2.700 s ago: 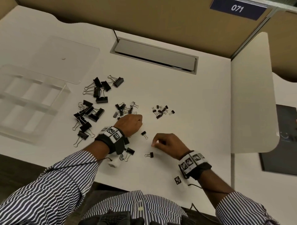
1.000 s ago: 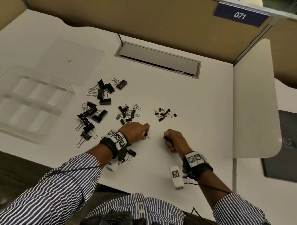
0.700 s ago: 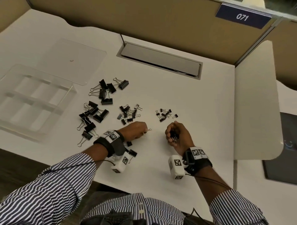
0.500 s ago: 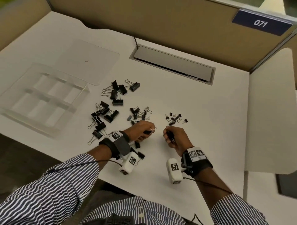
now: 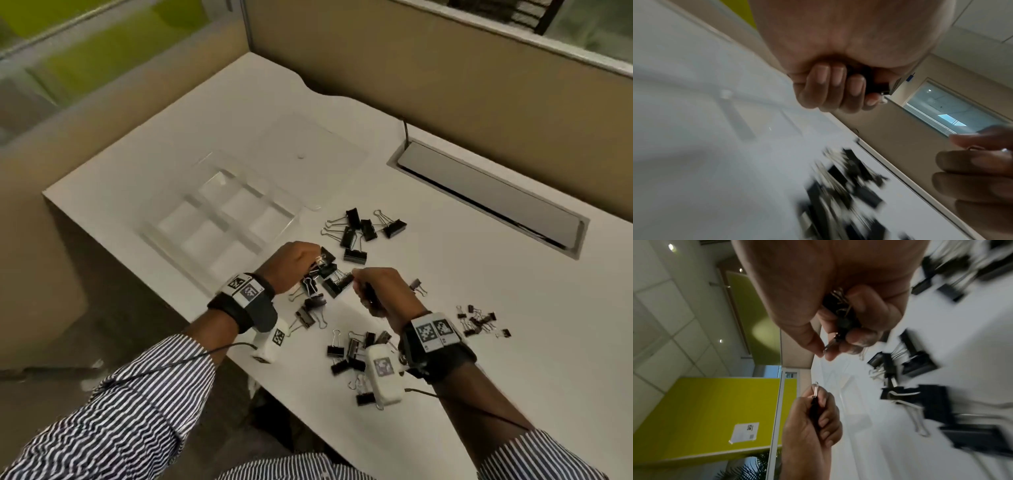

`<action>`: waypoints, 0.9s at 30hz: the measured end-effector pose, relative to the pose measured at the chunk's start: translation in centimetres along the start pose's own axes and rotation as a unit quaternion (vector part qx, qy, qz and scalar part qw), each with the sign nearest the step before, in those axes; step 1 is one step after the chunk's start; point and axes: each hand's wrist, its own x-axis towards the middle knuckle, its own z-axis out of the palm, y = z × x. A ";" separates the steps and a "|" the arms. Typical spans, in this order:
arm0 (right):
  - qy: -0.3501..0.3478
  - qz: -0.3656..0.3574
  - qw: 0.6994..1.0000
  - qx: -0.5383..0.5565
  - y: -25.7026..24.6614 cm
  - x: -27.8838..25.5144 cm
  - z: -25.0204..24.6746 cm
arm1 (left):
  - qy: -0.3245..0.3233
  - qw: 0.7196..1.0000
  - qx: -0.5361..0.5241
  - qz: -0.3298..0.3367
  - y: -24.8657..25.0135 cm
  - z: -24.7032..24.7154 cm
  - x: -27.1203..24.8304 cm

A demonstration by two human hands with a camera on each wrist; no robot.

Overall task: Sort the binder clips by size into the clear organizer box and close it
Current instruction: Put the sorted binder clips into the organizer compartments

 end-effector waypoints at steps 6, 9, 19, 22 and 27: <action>0.014 0.005 0.999 -0.039 -6.8 6.3 8.1 | 0.068 0.994 0.077 -0.033 -4.3 -8.5 3.0; 0.036 0.018 0.999 -0.031 -9.3 9.3 11.2 | 0.075 0.993 0.074 -0.045 -5.9 -10.3 4.8; 0.137 0.033 0.985 -0.101 -12.4 15.3 15.4 | 0.043 0.998 0.036 -0.036 -8.2 -13.2 8.4; 0.138 0.031 0.981 -0.137 -12.5 16.1 15.0 | 0.027 0.998 0.053 -0.030 -8.5 -14.0 9.1; 0.128 0.032 0.979 -0.154 -12.7 16.4 14.4 | 0.026 0.997 0.076 -0.017 -9.0 -14.8 9.5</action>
